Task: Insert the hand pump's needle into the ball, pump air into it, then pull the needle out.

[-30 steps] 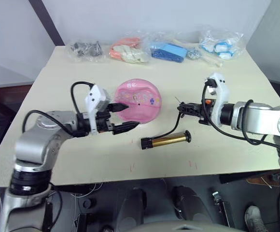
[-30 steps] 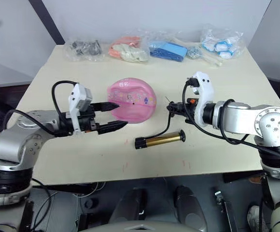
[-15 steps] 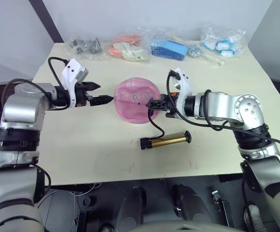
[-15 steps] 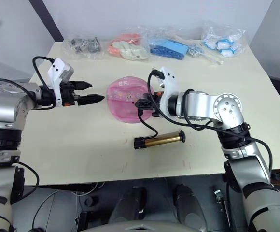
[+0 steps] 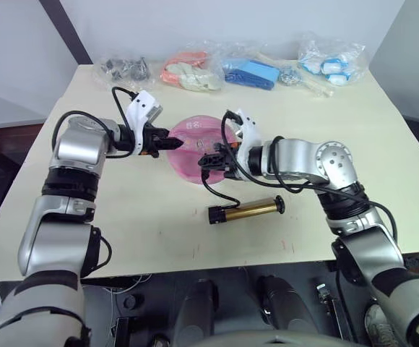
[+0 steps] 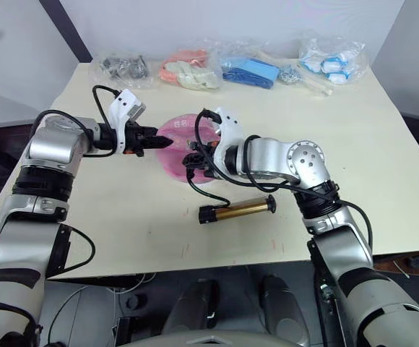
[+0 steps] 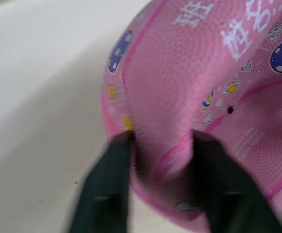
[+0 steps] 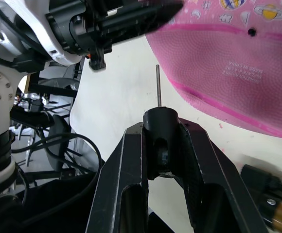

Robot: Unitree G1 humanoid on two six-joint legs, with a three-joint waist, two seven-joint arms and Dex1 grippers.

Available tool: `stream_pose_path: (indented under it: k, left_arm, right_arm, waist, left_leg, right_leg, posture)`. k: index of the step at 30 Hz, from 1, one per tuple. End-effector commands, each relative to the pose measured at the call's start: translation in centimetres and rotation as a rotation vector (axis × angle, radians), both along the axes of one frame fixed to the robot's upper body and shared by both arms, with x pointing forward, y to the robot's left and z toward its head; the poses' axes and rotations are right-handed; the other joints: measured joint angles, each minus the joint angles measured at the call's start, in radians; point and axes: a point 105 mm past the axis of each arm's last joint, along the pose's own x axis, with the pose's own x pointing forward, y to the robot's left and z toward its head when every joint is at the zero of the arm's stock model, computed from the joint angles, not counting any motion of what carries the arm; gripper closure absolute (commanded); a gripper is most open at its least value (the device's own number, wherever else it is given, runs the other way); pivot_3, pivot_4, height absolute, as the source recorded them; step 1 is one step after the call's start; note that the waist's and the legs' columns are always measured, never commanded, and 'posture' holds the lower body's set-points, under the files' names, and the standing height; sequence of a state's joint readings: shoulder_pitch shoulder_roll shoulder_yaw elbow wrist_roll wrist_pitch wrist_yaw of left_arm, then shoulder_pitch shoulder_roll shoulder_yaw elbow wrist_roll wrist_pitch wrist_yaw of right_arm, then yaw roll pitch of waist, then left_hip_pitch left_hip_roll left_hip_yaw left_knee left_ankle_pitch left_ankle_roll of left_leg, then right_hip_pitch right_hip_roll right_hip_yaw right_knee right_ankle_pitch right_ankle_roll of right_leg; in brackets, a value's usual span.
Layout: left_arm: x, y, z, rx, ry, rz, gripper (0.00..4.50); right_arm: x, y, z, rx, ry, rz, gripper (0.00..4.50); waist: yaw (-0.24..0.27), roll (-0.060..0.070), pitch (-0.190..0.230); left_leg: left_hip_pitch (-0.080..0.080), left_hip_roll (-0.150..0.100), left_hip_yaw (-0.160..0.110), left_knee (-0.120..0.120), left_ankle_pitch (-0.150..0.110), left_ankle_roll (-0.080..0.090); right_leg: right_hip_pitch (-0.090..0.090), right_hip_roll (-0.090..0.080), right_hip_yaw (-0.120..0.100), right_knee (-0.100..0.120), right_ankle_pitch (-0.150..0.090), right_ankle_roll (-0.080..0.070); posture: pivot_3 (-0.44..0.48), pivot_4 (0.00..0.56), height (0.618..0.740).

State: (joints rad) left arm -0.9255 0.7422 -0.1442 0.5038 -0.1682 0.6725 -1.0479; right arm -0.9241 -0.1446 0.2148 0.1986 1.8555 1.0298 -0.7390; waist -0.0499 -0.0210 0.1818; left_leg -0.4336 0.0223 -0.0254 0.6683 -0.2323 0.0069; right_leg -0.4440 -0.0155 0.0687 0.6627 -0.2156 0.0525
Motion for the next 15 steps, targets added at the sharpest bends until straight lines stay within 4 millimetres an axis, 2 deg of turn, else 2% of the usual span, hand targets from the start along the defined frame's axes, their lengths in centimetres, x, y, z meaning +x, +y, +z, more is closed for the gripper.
stream_pose_path:
  k: [1,9,15]
  left_arm:
    - [-0.4,0.3,1.0,-0.001,-0.033,0.068,4.46]
    - [-2.6,-0.9,0.8,-0.024,-0.051,0.125,4.46]
    - [-3.0,-1.1,1.0,-0.026,-0.073,0.130,4.46]
  right_arm:
    - [0.9,-0.1,0.7,0.040,0.016,-0.052,4.16]
    - [2.3,-0.1,-0.1,0.065,0.105,-0.129,4.16]
    - [2.7,0.4,-0.6,0.074,0.149,-0.131,4.16]
  waist:
    - [-0.008,0.000,0.000]
    - [-0.019,0.000,0.000]
    - [-0.019,0.000,0.000]
  left_leg:
    - [0.000,0.000,0.000,0.000,0.000,0.000]
    - [0.001,0.000,-0.001,0.000,0.000,0.000]
    - [0.001,0.000,-0.001,0.000,0.000,0.000]
  right_leg:
    - [0.000,0.000,0.000,0.000,0.000,0.000]
    - [0.000,0.000,0.000,0.001,0.000,0.000]
    - [0.000,0.000,0.000,0.001,0.000,0.000]
  posture:
    - [0.000,0.150,0.740]
    - [0.000,0.150,0.740]
    - [0.000,0.150,0.740]
